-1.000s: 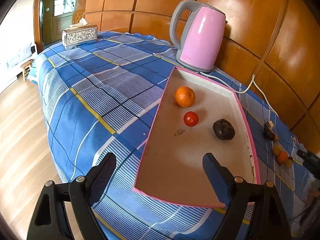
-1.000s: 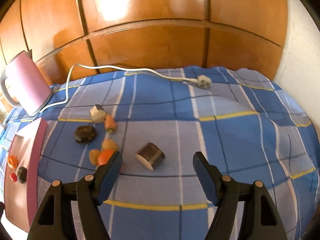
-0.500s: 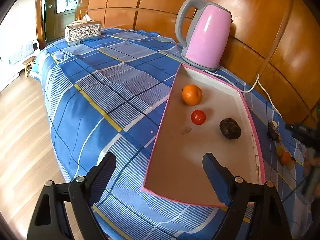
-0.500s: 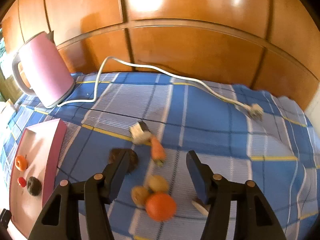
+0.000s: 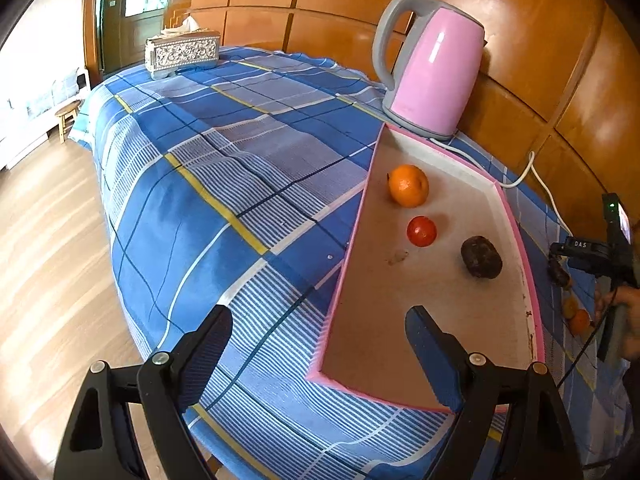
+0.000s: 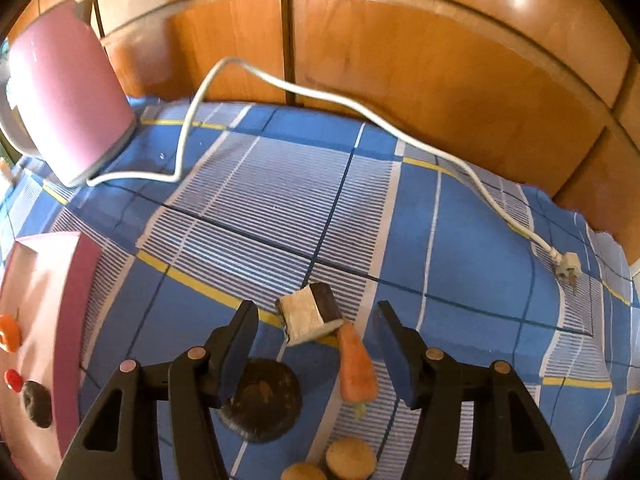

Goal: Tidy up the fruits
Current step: 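Move the right tool toward the cut beige cylindrical piece, then close the right tool on the beige piece and lift it, then carry the beige piece into the tray and open the right tool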

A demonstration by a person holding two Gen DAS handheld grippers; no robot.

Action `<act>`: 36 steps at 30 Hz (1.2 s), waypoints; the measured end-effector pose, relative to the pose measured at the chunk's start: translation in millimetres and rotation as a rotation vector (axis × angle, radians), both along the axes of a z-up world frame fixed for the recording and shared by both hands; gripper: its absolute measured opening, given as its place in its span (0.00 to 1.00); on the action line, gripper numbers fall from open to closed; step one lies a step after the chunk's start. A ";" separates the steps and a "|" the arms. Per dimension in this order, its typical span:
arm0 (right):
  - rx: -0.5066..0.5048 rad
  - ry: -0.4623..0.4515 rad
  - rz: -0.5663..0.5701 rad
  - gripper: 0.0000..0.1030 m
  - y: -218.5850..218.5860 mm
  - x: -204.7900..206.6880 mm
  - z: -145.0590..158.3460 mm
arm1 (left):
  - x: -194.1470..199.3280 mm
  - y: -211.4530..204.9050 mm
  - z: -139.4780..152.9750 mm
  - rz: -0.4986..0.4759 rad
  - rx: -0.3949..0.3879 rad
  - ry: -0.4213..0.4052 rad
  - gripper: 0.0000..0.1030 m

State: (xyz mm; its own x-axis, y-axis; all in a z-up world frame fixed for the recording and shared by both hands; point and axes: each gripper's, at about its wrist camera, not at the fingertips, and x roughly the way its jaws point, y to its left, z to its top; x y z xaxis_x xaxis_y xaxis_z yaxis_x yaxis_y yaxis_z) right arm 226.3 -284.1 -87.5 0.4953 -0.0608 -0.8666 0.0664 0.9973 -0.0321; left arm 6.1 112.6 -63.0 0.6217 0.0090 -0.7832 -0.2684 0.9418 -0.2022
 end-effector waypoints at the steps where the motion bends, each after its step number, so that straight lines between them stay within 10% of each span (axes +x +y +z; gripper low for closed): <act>1: 0.001 0.008 0.004 0.59 0.0 1.9 -2.0 | 0.1 0.7 -0.7 0.004 -0.001 0.003 0.86; 5: -0.010 0.038 0.022 0.37 1.9 5.3 -9.5 | -0.3 2.1 -2.2 0.013 -0.003 0.011 0.86; 25: 0.026 -0.162 0.081 0.37 21.9 -30.4 41.8 | -7.1 2.6 0.0 0.028 -0.033 0.013 0.86; 36: 0.201 -0.177 0.353 0.37 111.4 -101.2 63.1 | -12.1 4.3 3.8 0.045 -0.046 -0.002 0.86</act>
State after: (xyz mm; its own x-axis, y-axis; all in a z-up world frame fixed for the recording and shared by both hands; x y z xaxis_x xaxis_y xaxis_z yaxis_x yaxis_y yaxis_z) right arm 125.1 -172.7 -24.3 0.5976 0.2997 -0.7437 -0.2928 0.9450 0.1455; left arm -6.0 116.9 -59.3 0.6229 0.0017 -0.7823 -0.3103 0.9185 -0.2451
